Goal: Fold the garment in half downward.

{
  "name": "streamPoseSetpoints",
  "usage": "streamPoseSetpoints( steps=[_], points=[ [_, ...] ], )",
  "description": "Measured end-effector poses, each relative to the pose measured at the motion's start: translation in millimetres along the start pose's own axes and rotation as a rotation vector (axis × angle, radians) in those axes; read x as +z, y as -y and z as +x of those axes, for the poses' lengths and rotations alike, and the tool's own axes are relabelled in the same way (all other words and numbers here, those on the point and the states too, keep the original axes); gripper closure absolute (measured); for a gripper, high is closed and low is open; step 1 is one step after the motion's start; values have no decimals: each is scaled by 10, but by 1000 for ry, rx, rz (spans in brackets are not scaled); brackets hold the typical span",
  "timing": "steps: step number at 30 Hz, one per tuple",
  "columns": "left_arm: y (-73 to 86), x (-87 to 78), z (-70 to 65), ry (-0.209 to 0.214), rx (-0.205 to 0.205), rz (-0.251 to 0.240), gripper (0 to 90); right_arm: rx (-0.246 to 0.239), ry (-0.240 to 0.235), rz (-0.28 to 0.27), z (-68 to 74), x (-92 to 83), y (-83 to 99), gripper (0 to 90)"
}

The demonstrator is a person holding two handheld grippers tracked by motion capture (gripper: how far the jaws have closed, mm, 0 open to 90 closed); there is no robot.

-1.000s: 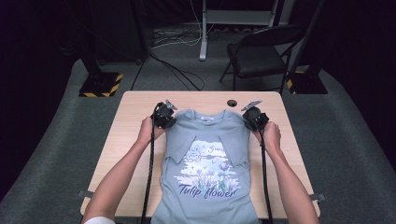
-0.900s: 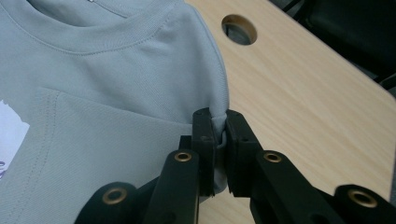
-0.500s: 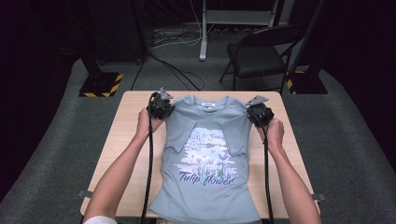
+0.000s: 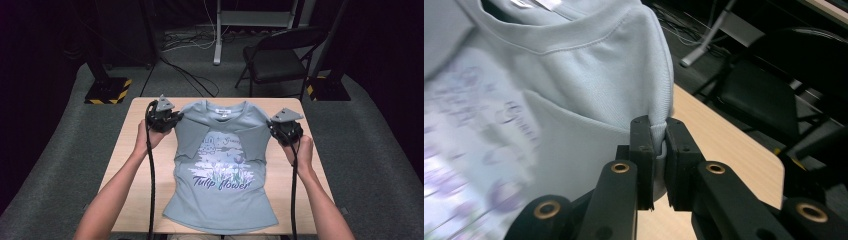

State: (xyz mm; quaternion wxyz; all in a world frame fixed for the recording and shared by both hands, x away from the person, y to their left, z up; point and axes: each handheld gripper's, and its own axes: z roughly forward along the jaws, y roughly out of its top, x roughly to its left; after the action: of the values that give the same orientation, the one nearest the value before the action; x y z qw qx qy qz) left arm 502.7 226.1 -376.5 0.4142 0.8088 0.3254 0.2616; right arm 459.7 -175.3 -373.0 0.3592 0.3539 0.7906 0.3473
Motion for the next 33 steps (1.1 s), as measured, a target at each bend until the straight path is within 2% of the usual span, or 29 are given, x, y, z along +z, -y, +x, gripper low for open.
streamPoseSetpoints(
  steps=[5,8,12,17,22,28,33],
  points=[
    [216,-261,-171,69,-11,-18,819,-26,-65,-9,230,-339,178,845],
    [370,-363,-295,109,-4,0,818,-51,-95,3,386,-482,312,845],
    [569,-472,-431,165,-12,24,819,-51,-136,13,545,-626,498,845],
    [793,-528,-577,208,-28,57,819,-54,-179,34,740,-749,700,845],
    [1013,-552,-718,255,-69,83,818,-34,-218,55,862,-812,860,845],
    [1308,-528,-825,303,-125,134,817,-10,-273,131,993,-758,1110,844],
    [1432,-514,-853,322,-134,186,815,21,-295,194,1006,-703,1288,843]
  ],
)
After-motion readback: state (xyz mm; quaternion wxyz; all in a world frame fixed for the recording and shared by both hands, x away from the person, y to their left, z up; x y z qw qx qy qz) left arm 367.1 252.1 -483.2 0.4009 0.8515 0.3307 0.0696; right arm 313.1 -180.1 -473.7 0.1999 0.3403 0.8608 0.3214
